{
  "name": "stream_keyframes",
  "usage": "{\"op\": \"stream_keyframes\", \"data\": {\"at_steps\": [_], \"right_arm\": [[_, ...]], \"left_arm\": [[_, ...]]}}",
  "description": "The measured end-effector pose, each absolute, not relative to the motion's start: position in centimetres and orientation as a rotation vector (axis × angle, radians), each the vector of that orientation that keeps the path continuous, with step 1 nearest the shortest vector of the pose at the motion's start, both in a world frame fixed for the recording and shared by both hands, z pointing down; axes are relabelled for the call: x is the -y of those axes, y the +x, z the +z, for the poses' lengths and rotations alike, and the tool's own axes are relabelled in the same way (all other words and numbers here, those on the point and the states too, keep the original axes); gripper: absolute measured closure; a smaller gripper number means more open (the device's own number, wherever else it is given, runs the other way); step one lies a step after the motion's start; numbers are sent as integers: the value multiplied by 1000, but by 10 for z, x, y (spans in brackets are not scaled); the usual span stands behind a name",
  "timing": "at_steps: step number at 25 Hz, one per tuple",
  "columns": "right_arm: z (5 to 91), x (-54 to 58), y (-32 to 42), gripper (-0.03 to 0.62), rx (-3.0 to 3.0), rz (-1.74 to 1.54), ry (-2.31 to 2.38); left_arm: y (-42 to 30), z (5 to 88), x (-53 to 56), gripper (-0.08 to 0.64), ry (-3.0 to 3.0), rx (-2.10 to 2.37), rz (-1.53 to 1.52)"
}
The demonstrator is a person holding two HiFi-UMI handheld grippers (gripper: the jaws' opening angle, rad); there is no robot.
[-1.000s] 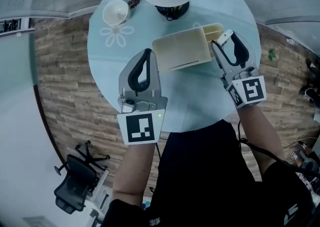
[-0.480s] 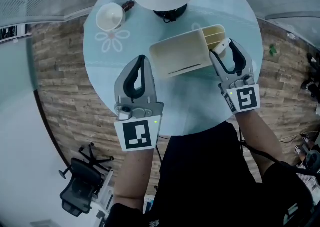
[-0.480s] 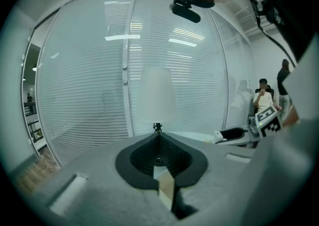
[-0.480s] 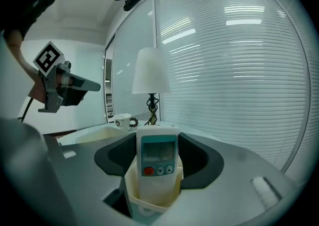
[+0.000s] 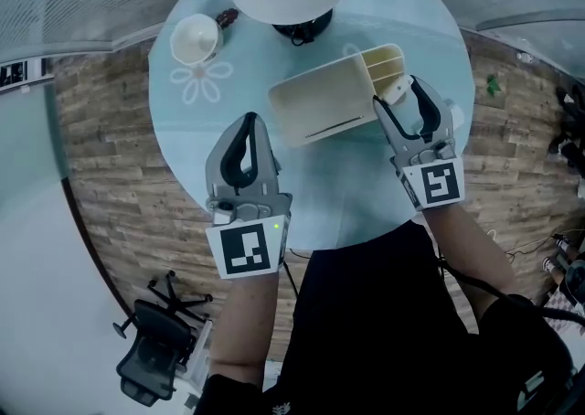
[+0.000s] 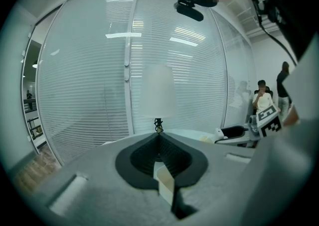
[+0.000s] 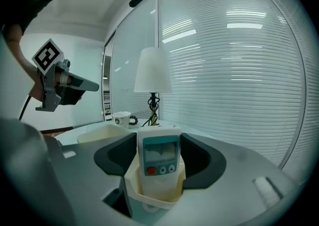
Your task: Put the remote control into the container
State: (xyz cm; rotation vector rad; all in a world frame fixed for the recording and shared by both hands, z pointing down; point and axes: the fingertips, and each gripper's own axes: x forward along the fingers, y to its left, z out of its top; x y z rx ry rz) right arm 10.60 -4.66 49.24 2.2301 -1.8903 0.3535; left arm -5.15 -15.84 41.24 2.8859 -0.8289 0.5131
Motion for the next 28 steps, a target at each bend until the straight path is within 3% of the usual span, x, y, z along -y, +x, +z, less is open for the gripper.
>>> {"op": "stream_keyframes", "data": {"at_steps": [12,28], "right_arm": [[476,48,103,272,1897,307,2222],[381,-5,125,279,1827,193,2327]], "left_arm": [[-68,400,145,560,2906,833,473],[-70,325,123,561,3024,748,286]]}}
